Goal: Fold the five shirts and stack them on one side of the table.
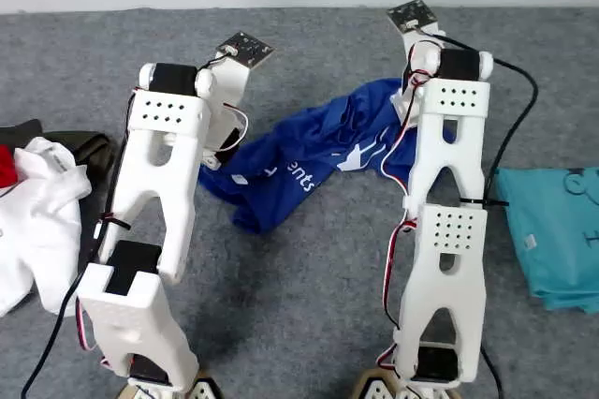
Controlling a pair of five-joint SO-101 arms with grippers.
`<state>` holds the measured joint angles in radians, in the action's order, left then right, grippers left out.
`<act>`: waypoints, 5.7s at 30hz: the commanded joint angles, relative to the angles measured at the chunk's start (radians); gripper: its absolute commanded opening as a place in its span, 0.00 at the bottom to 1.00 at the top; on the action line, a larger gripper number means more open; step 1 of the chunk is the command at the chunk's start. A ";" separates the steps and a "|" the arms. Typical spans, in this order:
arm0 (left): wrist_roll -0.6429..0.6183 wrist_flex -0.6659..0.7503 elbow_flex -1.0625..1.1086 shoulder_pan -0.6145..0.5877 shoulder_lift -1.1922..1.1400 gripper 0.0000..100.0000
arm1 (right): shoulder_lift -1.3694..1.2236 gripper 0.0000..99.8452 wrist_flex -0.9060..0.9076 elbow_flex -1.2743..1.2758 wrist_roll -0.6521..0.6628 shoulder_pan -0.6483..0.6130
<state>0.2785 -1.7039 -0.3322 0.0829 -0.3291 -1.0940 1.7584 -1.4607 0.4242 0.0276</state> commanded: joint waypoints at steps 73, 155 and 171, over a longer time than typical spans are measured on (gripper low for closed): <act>0.011 0.002 -0.002 0.014 0.057 0.01 | 0.504 0.19 0.038 0.608 0.028 0.042; 0.008 -0.023 0.073 0.009 0.371 0.01 | 0.963 0.01 0.038 0.578 -0.068 -0.140; 0.008 -0.018 0.073 0.003 0.896 0.01 | 1.638 0.01 0.015 0.778 -0.071 -0.137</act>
<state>0.2816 -1.7285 -0.2447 0.0829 0.4749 0.4404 1.7568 -0.6828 0.3475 -0.1135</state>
